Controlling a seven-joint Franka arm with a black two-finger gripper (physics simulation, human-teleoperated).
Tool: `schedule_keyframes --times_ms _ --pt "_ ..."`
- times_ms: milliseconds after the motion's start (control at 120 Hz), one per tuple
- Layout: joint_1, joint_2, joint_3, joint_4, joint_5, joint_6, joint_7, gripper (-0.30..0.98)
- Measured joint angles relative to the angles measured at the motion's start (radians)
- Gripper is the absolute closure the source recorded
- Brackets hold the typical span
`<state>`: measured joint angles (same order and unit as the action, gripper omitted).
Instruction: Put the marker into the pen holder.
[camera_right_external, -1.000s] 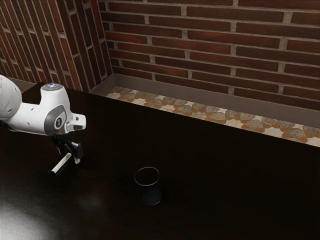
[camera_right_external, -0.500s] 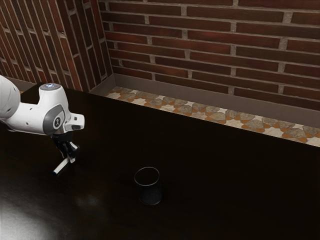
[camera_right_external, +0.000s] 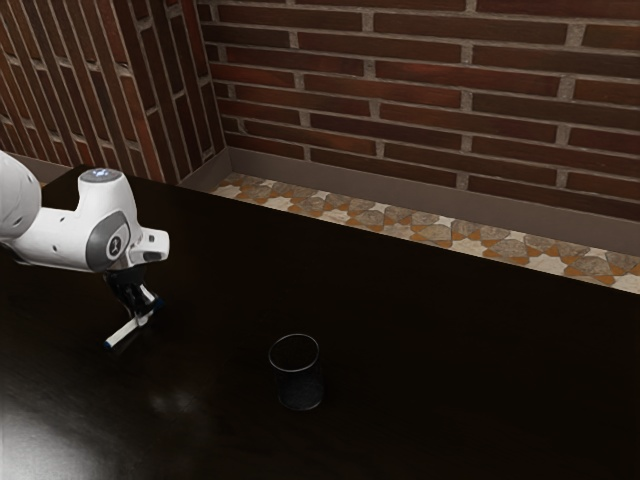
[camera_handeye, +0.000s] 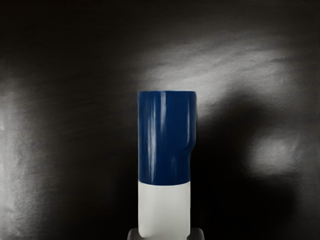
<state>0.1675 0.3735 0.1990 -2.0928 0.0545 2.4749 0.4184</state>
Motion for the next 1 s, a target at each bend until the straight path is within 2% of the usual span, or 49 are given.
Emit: schedule_keyframes --times_ms 183,267,492,625,683,783,1000 --pt "-0.001 -0.056 -0.007 0.0 0.011 -0.001 -0.018 0.78" --pt "-0.001 -0.1 -0.04 -0.001 0.014 -0.002 -0.028 0.79" --pt "-0.008 -0.25 -0.284 -0.016 0.015 -0.019 -0.071 0.79" --pt "-0.016 -0.283 -0.47 -0.016 -0.033 -0.011 -0.111 0.79" --pt "-0.045 -0.293 -0.522 -0.015 -0.05 0.003 -0.129 0.79" --pt "-0.071 -0.29 -0.555 -0.022 -0.069 0.04 -0.156 0.79" --pt "-0.045 -0.248 -0.562 -0.062 -0.079 0.207 -0.179 0.79"
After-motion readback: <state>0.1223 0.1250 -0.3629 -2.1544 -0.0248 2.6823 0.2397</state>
